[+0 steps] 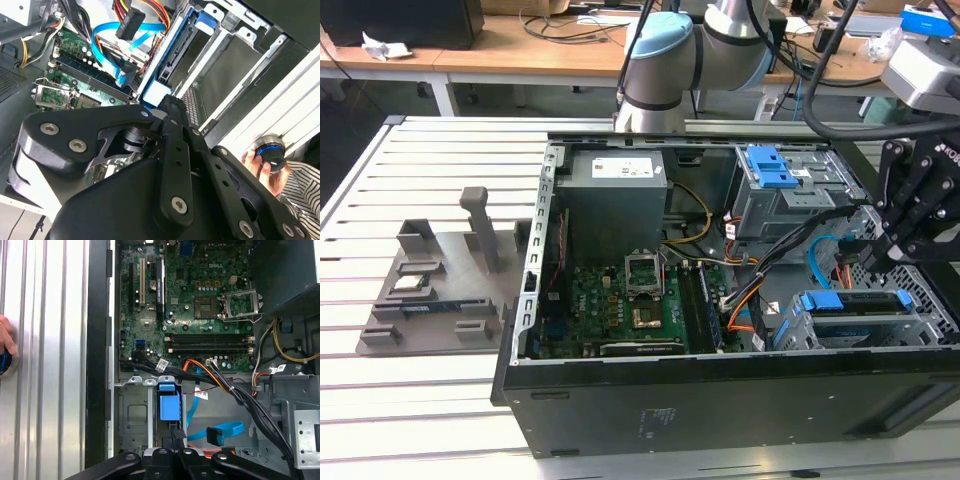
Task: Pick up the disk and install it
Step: 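Insert the disk into the insertion slot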
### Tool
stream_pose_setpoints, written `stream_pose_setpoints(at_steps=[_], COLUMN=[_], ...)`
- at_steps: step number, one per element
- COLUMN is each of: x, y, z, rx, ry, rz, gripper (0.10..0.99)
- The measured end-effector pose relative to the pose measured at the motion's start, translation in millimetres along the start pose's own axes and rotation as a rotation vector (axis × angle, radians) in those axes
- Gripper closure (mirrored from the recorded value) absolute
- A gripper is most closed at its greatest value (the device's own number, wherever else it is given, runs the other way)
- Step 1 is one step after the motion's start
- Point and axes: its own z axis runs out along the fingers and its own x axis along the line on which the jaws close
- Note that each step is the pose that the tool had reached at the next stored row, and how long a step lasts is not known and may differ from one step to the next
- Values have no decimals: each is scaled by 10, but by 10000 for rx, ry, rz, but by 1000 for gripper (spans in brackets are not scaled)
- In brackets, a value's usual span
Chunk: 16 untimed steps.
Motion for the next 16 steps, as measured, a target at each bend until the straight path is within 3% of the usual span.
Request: stream_pose_setpoints(at_steps=[6,16], x=[-51,-53], y=[-160,-187], z=[75,84], rx=[-5,-4], ry=[8,7], rz=[1,0], gripper=[980,980])
